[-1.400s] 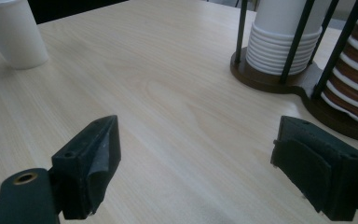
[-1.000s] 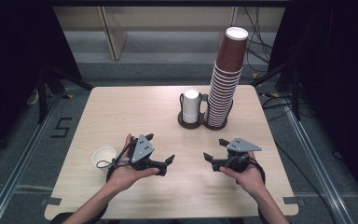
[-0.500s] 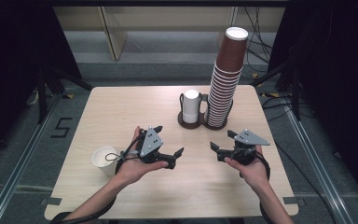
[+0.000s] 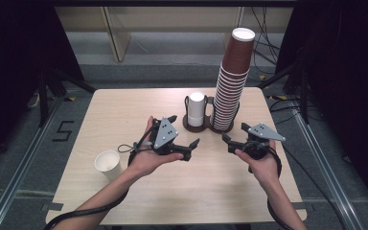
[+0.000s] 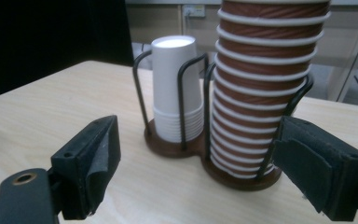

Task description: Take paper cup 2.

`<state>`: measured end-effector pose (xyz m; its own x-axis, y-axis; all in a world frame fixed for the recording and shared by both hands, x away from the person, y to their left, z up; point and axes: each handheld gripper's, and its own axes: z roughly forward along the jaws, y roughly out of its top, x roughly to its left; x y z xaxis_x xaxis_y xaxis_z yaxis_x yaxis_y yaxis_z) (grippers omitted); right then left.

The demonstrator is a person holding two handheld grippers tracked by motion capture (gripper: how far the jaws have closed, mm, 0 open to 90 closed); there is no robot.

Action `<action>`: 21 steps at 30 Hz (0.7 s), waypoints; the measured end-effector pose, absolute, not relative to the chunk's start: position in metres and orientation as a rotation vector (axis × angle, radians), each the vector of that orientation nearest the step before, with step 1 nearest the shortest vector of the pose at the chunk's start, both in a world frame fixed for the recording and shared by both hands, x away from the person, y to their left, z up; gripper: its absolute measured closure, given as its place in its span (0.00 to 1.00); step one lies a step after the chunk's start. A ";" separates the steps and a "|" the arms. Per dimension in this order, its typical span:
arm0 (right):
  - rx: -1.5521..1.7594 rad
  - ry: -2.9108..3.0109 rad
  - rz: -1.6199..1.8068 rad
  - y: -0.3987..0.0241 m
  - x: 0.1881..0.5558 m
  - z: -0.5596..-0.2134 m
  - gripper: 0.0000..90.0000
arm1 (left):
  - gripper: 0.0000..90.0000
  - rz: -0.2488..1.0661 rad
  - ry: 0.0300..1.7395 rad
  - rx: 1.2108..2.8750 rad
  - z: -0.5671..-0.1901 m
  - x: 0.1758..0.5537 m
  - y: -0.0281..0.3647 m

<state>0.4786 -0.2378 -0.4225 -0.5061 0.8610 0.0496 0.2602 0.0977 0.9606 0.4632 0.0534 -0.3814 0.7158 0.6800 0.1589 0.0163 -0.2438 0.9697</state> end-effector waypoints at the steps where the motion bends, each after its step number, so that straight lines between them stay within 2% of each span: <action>1: 1.112 1.825 1.422 -0.238 0.479 -0.420 0.17 | 0.00 0.689 0.556 1.714 -0.380 0.465 0.052; 21: 1.110 1.727 1.451 -0.240 0.506 -0.374 0.17 | 0.00 0.693 0.484 1.645 -0.353 0.494 0.017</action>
